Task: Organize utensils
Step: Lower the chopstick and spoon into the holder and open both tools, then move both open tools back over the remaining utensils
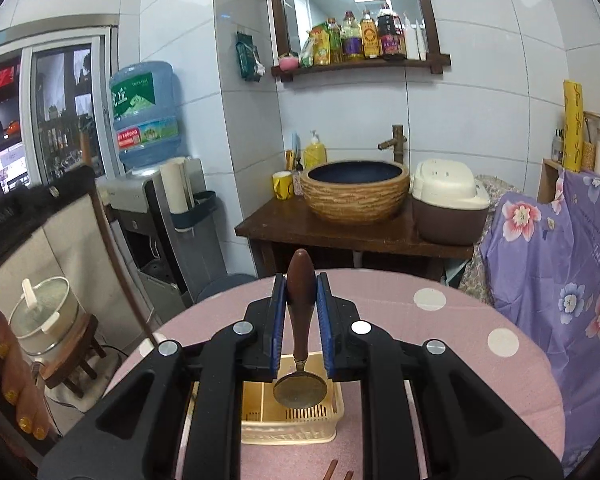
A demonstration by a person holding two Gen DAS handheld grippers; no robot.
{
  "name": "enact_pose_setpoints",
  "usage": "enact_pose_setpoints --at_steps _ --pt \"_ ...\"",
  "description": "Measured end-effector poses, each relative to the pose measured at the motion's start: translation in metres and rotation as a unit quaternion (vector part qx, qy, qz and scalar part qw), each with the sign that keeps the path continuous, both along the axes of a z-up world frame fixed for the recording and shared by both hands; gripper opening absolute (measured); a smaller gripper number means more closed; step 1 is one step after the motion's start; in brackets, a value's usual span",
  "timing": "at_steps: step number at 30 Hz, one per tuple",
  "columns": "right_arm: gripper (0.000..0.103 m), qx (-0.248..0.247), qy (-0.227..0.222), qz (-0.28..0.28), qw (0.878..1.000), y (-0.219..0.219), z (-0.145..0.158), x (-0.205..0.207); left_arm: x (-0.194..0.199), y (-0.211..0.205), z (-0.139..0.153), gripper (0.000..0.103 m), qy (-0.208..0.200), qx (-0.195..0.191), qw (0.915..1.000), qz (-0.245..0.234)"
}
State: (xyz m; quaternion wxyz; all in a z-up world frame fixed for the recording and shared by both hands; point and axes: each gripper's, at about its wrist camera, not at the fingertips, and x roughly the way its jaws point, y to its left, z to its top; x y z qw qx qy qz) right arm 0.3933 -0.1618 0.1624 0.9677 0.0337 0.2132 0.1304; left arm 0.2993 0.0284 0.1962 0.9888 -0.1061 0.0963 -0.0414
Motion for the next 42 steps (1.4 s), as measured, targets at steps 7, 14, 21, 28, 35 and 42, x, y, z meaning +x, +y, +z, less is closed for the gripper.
enact_pose_setpoints --at_steps 7,14,21,28,35,42 --pt "0.016 -0.004 0.019 -0.002 1.0 0.003 -0.024 0.015 0.024 0.001 0.01 0.008 0.016 -0.008 0.9998 -0.004" --pt "0.016 -0.005 0.045 0.005 0.999 0.01 -0.05 0.021 0.026 -0.002 -0.023 0.008 0.045 -0.002 0.9989 -0.012" --pt "0.016 -0.001 0.073 0.008 0.997 0.008 -0.081 0.016 0.028 -0.002 -0.07 0.008 0.094 -0.007 0.9951 -0.028" --pt "0.023 -0.005 0.057 0.009 0.998 0.006 -0.083 0.011 0.038 0.001 -0.1 0.008 0.145 -0.029 0.9882 -0.041" --pt "0.056 0.0 0.02 0.0 1.0 -0.007 -0.079 -0.018 0.02 0.003 -0.109 0.053 0.158 -0.04 0.9854 -0.051" --pt "0.071 -0.028 0.033 0.001 0.999 -0.023 -0.1 -0.064 -0.026 0.003 -0.126 0.086 0.179 -0.021 0.9815 -0.066"
